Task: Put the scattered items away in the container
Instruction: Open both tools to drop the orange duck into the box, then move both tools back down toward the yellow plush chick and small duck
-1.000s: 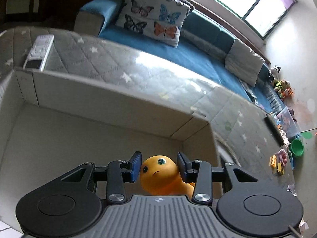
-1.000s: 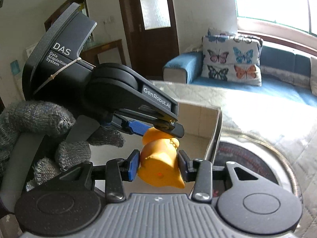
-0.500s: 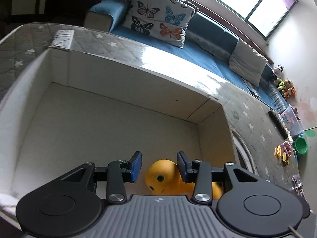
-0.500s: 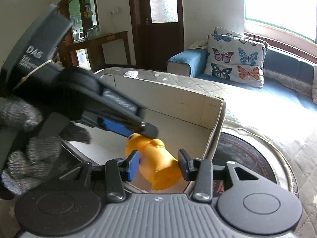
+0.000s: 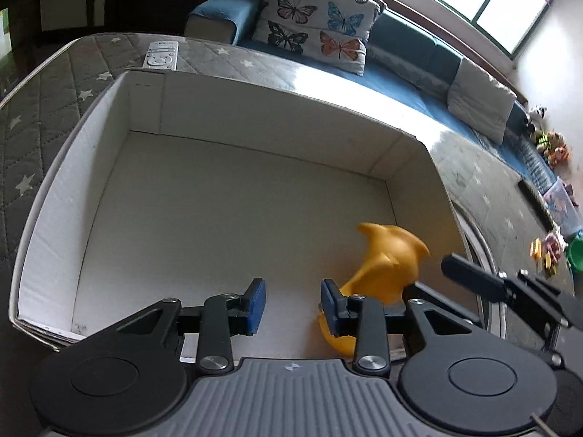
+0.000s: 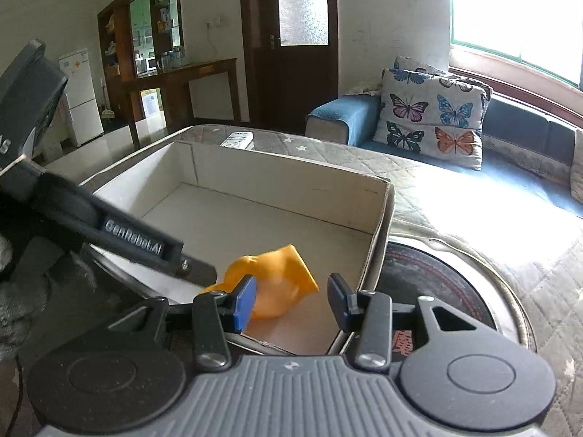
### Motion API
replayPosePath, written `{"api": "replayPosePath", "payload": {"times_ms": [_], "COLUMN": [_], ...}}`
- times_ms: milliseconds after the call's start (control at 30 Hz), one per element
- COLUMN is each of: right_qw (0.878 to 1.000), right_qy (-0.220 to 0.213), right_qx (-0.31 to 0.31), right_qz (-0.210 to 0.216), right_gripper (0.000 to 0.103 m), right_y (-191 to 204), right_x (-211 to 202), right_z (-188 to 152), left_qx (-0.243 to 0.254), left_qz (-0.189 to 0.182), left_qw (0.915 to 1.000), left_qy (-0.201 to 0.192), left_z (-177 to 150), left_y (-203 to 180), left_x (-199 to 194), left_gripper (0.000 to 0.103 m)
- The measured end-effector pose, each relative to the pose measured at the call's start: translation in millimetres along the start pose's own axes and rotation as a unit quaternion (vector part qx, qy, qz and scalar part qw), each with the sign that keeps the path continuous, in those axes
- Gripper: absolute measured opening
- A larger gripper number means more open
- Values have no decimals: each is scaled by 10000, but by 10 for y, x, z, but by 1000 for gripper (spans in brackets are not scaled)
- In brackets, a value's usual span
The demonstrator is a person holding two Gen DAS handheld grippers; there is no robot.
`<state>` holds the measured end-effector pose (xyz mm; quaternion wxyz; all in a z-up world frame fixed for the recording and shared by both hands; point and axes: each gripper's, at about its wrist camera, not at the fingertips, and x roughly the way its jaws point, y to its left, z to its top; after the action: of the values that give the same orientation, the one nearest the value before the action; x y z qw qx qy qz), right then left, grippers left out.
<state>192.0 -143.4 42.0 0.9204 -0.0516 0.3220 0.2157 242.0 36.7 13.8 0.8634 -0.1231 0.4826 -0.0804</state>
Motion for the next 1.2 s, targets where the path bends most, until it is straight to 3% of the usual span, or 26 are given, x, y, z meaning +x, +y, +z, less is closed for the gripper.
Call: {"api": "replayPosePath", "payload": {"times_ms": [300, 667, 900, 967, 1200], "right_qw": [10000, 9996, 9991, 9990, 9983], "right_qy": [15, -272, -364, -377, -413], "right_qx": [-25, 52, 167, 204, 316], "right_qz": [10, 0, -109, -148, -256], "right_gripper": [45, 51, 58, 65, 67], "right_y": [-9, 32, 70, 84, 134], "right_x": [-28, -401, -687, -763, -1008], "right_z": [-2, -119, -270, -321, -520], "left_qx": [19, 202, 283, 305, 376], "left_qz": [1, 134, 172, 174, 148], "left_qw": [10000, 9992, 9977, 9972, 9954], "left_qy": [60, -325, -586, -667, -873], "left_z": [-96, -199, -303, -345, -474], "left_y": [-41, -215, -327, -365, -485], "left_x": [-48, -259, -440, -504, -695], "left_gripper": [37, 37, 37, 37, 37]}}
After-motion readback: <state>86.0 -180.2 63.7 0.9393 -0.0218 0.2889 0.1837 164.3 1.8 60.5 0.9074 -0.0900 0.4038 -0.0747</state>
